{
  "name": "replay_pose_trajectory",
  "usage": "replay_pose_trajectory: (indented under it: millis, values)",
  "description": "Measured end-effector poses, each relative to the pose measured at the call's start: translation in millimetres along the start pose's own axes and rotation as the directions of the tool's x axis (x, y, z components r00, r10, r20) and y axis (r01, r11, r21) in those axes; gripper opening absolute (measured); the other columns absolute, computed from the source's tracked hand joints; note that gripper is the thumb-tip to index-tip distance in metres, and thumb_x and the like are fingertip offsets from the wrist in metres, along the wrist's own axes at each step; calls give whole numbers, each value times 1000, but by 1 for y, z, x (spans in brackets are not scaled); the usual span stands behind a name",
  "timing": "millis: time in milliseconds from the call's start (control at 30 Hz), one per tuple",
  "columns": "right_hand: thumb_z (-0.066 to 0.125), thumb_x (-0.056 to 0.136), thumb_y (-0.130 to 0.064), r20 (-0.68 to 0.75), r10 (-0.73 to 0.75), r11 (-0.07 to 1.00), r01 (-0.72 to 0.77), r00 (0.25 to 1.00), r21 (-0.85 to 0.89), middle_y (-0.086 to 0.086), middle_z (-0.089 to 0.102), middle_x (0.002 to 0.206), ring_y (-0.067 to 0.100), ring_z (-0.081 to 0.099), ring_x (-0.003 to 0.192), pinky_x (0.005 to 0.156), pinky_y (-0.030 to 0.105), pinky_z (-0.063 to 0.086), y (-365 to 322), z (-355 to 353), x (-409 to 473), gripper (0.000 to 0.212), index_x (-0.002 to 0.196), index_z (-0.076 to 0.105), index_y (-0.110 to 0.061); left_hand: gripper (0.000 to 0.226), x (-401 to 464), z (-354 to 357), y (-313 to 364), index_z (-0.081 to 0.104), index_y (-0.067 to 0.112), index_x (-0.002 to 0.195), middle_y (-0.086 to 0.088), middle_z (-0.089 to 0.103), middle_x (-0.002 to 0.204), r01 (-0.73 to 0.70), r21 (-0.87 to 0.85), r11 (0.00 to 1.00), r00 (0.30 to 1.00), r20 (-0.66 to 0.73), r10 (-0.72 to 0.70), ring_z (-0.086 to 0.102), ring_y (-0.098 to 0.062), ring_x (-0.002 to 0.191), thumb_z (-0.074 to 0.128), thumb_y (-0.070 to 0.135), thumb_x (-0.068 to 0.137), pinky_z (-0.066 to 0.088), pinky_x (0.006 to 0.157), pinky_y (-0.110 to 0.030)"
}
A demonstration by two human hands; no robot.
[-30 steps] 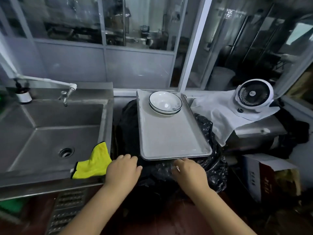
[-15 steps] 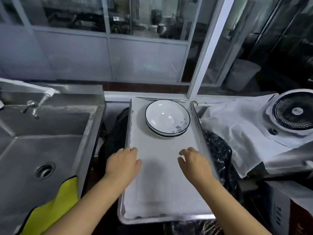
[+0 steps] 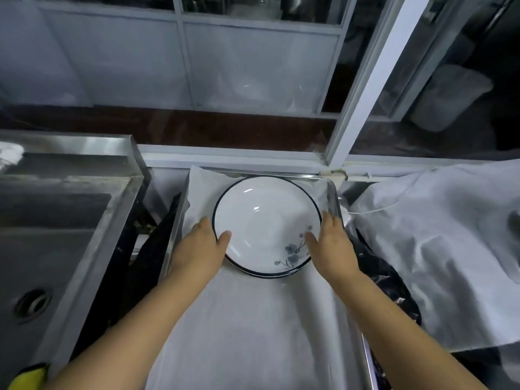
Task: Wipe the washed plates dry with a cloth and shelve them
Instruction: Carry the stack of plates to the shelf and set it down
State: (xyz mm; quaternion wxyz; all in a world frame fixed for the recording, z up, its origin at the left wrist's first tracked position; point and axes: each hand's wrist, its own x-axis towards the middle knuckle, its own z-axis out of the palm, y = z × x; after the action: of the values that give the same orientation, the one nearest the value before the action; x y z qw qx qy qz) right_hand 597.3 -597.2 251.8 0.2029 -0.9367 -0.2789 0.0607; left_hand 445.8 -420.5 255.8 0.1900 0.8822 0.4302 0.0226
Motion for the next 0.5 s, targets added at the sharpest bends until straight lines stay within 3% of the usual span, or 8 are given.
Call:
replay_pose_trajectory:
  millis: [100, 200, 300, 500]
  values:
    - [50, 97, -25, 40, 78, 990, -82, 996, 111, 18, 45, 136, 36, 53, 115, 86, 37, 42, 7, 10, 28, 47, 134, 38, 1, 44, 28, 13, -2, 48, 8, 108, -11, 60, 106, 140, -172, 975, 988, 81, -128, 57, -33, 94, 45, 49, 92, 44, 72, -35]
    - [46, 99, -25, 118, 193, 963, -211, 974, 166, 20, 59, 116, 36, 57, 102, 81, 38, 45, 11, 14, 48, 31, 116, 49, 1, 41, 45, 26, -7, 54, 10, 104, -4, 61, 99, 206, -270, 941, 974, 150, -170, 58, -28, 91, 50, 48, 88, 49, 78, -37]
    - [46, 98, -25, 223, 248, 936, -292, 943, 196, 19, 60, 111, 36, 56, 100, 80, 36, 43, 13, 18, 61, 30, 113, 49, 2, 30, 54, 33, -11, 60, 14, 95, 1, 65, 90, 248, -369, 896, 964, 189, -189, 61, -23, 86, 53, 42, 85, 51, 77, -34]
    - [46, 92, -13, 251, 325, 867, -393, 912, 305, 18, 60, 101, 31, 53, 86, 71, 32, 39, 11, 22, 66, 20, 103, 52, 3, 23, 52, 31, -2, 60, 4, 95, -2, 60, 80, 269, -393, 879, 959, 194, -207, 52, -17, 69, 47, 23, 92, 37, 54, -23]
